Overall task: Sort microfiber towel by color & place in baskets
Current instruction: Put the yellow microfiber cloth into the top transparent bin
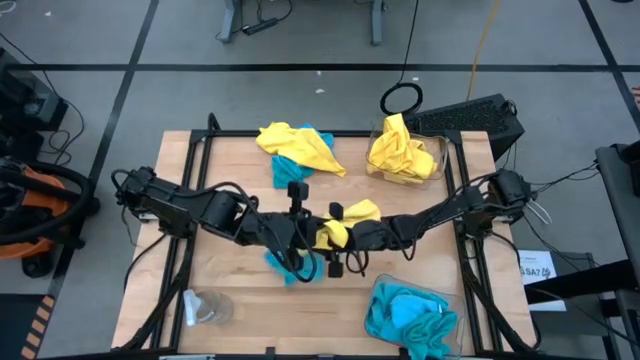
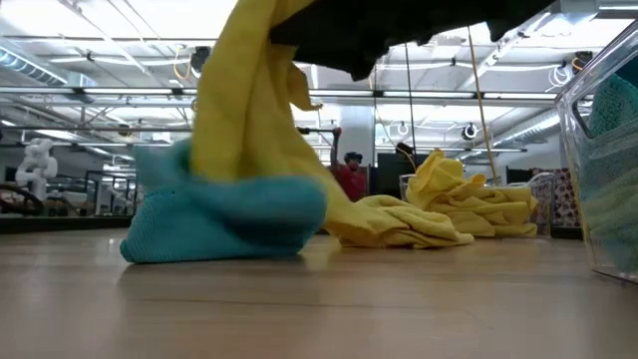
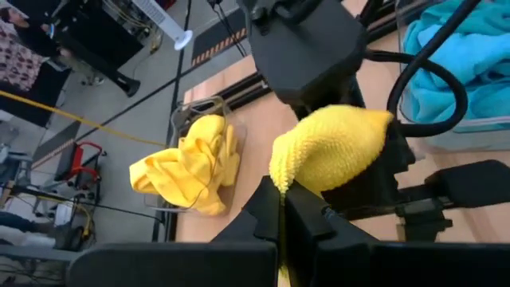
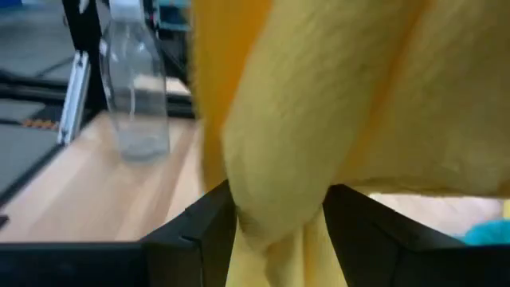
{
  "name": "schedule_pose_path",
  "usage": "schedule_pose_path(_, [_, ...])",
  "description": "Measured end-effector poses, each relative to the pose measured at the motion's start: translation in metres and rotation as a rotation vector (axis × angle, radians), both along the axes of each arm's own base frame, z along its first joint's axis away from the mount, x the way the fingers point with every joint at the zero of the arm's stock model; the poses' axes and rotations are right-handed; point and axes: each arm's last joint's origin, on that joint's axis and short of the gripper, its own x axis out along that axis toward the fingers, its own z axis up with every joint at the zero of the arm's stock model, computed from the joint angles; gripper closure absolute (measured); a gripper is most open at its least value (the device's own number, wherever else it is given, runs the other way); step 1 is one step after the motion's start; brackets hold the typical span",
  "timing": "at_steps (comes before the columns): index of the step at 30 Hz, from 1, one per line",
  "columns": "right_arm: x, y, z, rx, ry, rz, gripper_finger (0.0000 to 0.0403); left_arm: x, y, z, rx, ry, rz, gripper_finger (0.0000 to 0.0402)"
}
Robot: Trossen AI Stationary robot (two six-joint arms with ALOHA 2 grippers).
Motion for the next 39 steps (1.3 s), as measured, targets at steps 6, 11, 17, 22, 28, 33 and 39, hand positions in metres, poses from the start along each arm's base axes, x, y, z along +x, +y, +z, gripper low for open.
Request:
schedule_pose_path(6, [0.002, 0.000, 0.009, 0.006, -0.089, 0.071, 0.0233, 0.002, 0.000, 0.002, -0.005, -0.025, -0.007, 0.0400])
schedule_pose_path(11, [0.003, 0.000, 0.011, -0.019, -0.105, 0.086, 0.0310, 0.002, 0.000, 0.003, -0.010, -0.032, -0.009, 0.0400])
schedule_pose_path(17, [0.003, 0.002, 0.013, -0.056, -0.119, 0.130, 0.0394, 0.002, 0.000, 0.003, -0.016, -0.033, -0.005, 0.0400])
schedule_pose_path(22, [-0.002, -0.002, 0.020, -0.110, -0.095, 0.054, 0.0400, 0.000, -0.002, 0.002, -0.008, -0.031, 0.033, 0.0370])
schedule_pose_path(28, [-0.023, -0.011, 0.045, -0.212, -0.021, -0.069, 0.0402, -0.009, -0.009, -0.004, 0.029, 0.015, 0.108, 0.0284])
schedule_pose_path(33, [-0.050, -0.021, 0.074, -0.266, 0.010, -0.145, 0.0402, -0.017, -0.014, -0.009, 0.003, 0.046, 0.160, 0.0211])
schedule_pose_path(39, [-0.099, -0.040, 0.106, -0.327, 0.096, -0.327, 0.0402, -0.025, -0.023, -0.014, -0.070, 0.069, 0.200, 0.0175])
